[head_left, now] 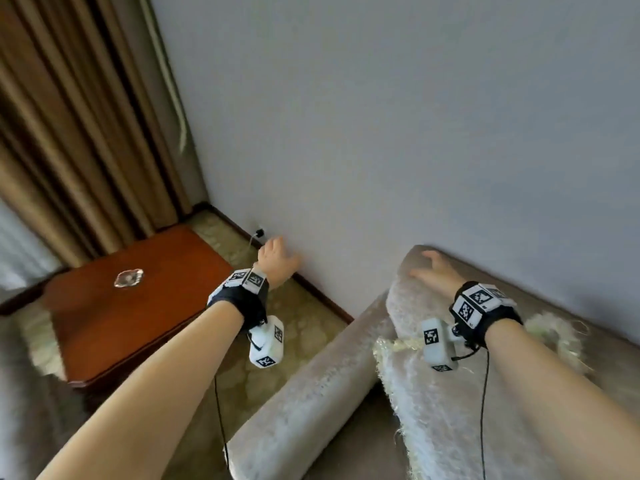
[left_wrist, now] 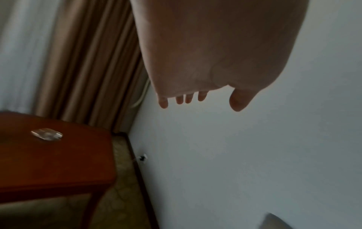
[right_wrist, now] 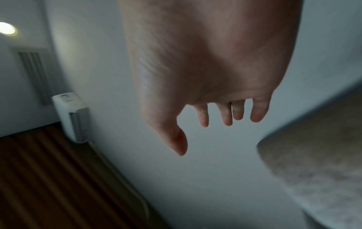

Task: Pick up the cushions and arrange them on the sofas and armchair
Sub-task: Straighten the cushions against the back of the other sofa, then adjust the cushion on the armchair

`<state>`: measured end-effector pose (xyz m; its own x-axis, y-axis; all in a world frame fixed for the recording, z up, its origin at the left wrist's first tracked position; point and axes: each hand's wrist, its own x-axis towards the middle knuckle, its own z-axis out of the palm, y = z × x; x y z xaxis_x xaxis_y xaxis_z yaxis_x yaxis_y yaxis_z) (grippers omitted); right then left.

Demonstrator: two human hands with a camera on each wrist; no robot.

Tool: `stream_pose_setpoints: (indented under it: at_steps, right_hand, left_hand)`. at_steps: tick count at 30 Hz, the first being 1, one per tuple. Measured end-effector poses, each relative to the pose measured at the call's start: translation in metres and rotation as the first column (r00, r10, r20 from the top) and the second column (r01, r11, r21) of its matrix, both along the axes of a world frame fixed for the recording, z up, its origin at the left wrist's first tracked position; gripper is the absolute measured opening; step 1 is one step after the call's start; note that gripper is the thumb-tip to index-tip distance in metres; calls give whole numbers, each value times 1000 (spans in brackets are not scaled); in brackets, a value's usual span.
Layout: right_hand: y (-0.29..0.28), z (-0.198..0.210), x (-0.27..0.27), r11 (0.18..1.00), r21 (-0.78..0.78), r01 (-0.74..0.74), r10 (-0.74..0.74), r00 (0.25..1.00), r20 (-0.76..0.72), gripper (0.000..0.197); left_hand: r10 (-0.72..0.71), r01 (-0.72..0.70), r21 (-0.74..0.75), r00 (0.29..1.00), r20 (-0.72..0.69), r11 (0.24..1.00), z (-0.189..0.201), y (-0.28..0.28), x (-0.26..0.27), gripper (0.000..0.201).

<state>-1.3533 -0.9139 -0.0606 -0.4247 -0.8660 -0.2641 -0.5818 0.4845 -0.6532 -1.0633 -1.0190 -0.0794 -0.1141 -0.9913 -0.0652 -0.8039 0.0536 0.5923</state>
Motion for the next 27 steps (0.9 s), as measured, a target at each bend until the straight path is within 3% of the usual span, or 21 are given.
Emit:
stream_pose_setpoints:
  at_steps: [6,13,20,27]
  right_hand:
    - [-71,5,184,937,-6,-348,348,936,60,72]
    - [-101,6,430,748,-29,-663,663,746,57,72]
    - [-98,2,671,555,-7,-832,832,555,-10,71]
    - [-75,-19,866,370,55,-927,928,372,29,71]
  left_hand:
    - [306,-305,66,952,-5,950,28,53,193,76]
    - [626,-624,100,780,11,775,42,129,423,73]
    - [778,-778,112,626,49,619,43,198,624,66]
    - [847,-849,146,523,95,508,15,253,762,50]
